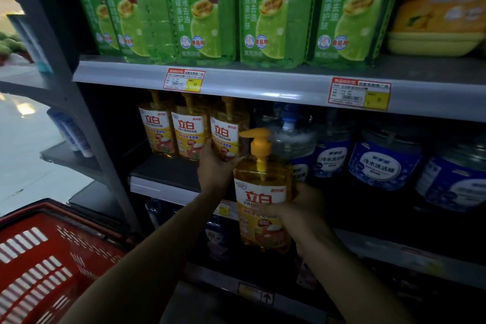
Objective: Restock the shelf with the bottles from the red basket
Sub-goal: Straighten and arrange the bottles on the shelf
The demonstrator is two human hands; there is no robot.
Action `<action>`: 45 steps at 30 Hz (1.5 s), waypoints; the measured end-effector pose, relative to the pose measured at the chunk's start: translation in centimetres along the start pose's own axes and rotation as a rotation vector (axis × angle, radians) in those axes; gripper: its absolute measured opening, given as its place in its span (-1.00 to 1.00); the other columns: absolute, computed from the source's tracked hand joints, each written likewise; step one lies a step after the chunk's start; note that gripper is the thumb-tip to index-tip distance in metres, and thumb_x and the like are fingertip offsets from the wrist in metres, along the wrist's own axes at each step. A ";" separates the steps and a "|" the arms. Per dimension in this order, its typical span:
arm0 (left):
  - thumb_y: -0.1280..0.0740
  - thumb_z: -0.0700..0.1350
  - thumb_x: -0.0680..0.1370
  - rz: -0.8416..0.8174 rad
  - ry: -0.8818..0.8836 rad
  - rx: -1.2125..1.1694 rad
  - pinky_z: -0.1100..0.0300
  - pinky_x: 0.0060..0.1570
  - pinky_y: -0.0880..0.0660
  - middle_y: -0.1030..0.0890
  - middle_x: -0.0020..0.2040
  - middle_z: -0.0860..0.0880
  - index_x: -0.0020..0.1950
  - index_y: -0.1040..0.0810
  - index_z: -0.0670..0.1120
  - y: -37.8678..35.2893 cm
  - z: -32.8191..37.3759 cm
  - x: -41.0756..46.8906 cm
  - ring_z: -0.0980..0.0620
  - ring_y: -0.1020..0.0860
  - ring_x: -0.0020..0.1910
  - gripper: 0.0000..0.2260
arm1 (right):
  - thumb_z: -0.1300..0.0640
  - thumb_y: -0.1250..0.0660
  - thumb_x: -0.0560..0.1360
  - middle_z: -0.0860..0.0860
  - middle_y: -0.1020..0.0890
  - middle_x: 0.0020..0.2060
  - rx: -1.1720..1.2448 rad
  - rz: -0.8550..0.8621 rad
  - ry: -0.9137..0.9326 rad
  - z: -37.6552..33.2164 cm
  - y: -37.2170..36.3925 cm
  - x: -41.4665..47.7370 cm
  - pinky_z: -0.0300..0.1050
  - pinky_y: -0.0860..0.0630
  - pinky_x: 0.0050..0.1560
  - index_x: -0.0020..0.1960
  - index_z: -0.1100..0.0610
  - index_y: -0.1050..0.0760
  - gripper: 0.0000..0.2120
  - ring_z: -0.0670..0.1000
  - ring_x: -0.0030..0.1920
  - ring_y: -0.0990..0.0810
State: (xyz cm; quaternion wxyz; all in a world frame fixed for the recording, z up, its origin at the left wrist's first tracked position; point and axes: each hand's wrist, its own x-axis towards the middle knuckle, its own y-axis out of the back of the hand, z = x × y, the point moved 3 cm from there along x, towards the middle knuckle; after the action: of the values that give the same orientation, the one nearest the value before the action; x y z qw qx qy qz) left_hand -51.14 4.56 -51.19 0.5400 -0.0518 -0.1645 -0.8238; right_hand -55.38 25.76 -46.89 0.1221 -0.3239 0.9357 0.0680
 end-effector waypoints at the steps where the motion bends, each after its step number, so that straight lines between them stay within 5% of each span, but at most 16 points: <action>1: -0.44 0.61 0.06 -0.004 0.017 -0.008 -0.19 0.35 -0.48 -0.53 0.38 0.03 0.48 -0.38 0.09 0.0 -0.1 0.1 -0.02 -0.52 0.36 0.10 | 0.32 -0.69 0.21 0.06 -0.73 -0.01 -0.004 0.001 -0.003 0.0 0.0 0.0 -0.07 -0.68 -0.29 0.10 0.20 -0.64 -0.50 0.00 -0.11 -0.70; 7: -0.41 0.41 0.15 0.063 0.061 0.055 -0.21 0.37 -0.45 -0.58 0.29 0.04 0.41 -0.41 0.06 0.0 1.2 -0.4 -0.04 -0.55 0.31 -0.11 | 0.35 -0.67 0.22 0.07 -0.73 -0.01 0.006 -0.015 -0.008 -0.1 0.0 0.0 -0.23 -0.56 -0.46 0.10 0.21 -0.63 -0.51 -0.02 -0.15 -0.68; 11: -0.38 0.45 0.13 0.122 0.063 0.087 -0.31 0.40 -0.36 -0.55 0.32 0.04 0.44 -0.38 0.05 -0.6 0.6 -0.1 -0.04 -0.51 0.37 -0.05 | 0.35 -0.68 0.20 0.07 -0.73 -0.04 -0.018 -0.014 -0.006 0.3 0.1 0.1 -0.17 -0.59 -0.41 0.09 0.20 -0.63 -0.51 0.01 -0.13 -0.70; 18: -0.62 0.14 0.35 0.209 0.049 0.222 -0.30 0.42 -0.27 -0.45 0.39 -0.08 0.49 -0.32 -0.08 -1.0 0.2 0.8 -0.13 -0.42 0.43 -0.17 | 0.35 -0.69 0.18 0.07 -0.73 -0.03 -0.040 -0.004 -0.007 0.6 0.5 0.2 -0.13 -0.61 -0.37 0.10 0.19 -0.64 -0.48 0.07 -0.08 -0.71; 32: -0.57 0.16 0.42 0.201 0.025 0.239 -0.35 0.36 -0.35 -0.40 0.42 -0.09 0.53 -0.27 -0.05 -1.4 0.0 0.1 -0.16 -0.41 0.42 -0.19 | 0.34 -0.68 0.20 0.07 -0.72 -0.01 -0.029 -0.009 -0.022 0.9 0.9 0.2 -0.31 -0.49 -0.51 0.12 0.20 -0.62 -0.47 -0.04 -0.16 -0.67; 37: -0.60 0.12 0.38 0.107 0.057 0.219 -0.29 0.32 -0.44 -0.39 0.40 -0.09 0.51 -0.25 -0.04 -0.2 0.3 0.5 -0.16 -0.42 0.40 -0.17 | 0.34 -0.69 0.18 0.03 -0.72 -0.07 -0.044 -0.019 0.003 1.1 0.6 0.2 -0.14 -0.59 -0.35 0.08 0.17 -0.63 -0.50 -0.02 -0.15 -0.67; 42: -0.63 0.04 0.37 -0.020 0.108 0.079 0.00 0.20 -0.51 -0.51 0.33 0.01 0.38 -0.36 0.05 2.2 1.0 0.2 -0.01 -0.49 0.32 -0.31 | 0.35 -0.69 0.17 0.05 -0.72 -0.04 -0.076 -0.014 0.014 1.2 -0.3 -0.1 0.20 -0.66 0.02 0.09 0.18 -0.62 -0.47 0.11 -0.01 -0.69; 45: -0.59 0.02 0.42 -0.086 0.108 0.045 0.13 0.07 -0.48 -0.52 0.15 0.15 0.37 -0.38 0.04 4.2 2.0 -0.9 0.15 -0.49 0.13 -0.39 | 0.35 -0.69 0.18 0.04 -0.73 -0.04 -0.087 -0.016 0.042 1.1 -1.0 -0.5 0.21 -0.67 0.00 0.08 0.16 -0.63 -0.49 0.10 -0.02 -0.70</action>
State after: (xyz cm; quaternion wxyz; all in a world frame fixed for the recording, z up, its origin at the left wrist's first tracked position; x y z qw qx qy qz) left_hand -47.17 4.49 -48.63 0.5131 0.0118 -0.1558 -0.8440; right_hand -54.16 25.46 -47.92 0.0888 -0.3375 0.9317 0.1008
